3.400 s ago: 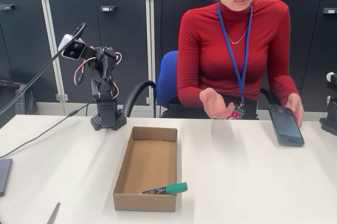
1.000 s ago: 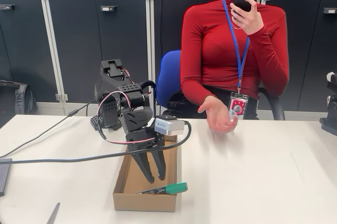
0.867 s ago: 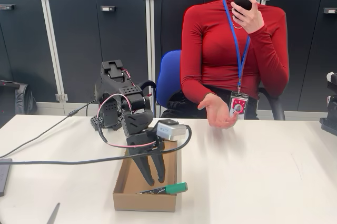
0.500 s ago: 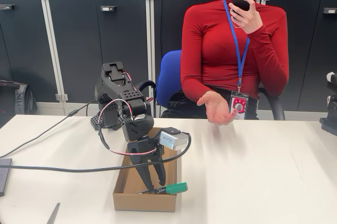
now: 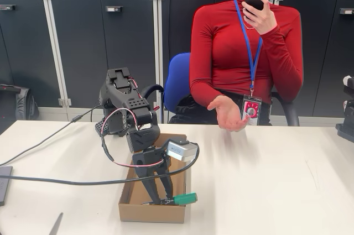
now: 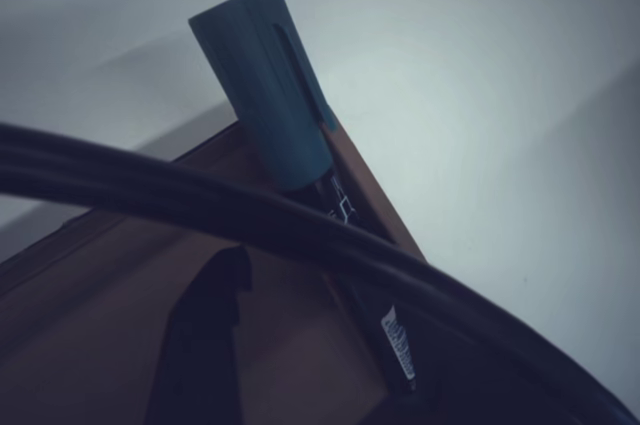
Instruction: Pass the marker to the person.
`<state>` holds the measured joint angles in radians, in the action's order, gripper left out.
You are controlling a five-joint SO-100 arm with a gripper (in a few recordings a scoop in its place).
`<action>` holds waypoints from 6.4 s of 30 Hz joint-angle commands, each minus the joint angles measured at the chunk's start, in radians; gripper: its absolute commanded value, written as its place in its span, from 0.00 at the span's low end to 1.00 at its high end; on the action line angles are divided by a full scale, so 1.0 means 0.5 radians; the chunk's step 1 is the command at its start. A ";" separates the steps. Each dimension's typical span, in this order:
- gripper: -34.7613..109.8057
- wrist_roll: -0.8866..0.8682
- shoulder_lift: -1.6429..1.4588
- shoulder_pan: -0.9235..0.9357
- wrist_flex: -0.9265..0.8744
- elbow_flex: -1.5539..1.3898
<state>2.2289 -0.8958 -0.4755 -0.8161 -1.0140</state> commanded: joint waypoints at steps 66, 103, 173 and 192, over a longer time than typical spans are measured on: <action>0.21 -0.503 -0.896 -0.399 0.046 -0.206; 0.21 -1.522 -1.200 -1.488 0.739 0.074; 0.53 -1.080 -1.025 -2.393 -0.095 0.258; 0.54 -1.037 -1.040 -2.405 -0.126 0.276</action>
<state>1.6920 -1.3898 -1.6490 -0.8912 -0.9004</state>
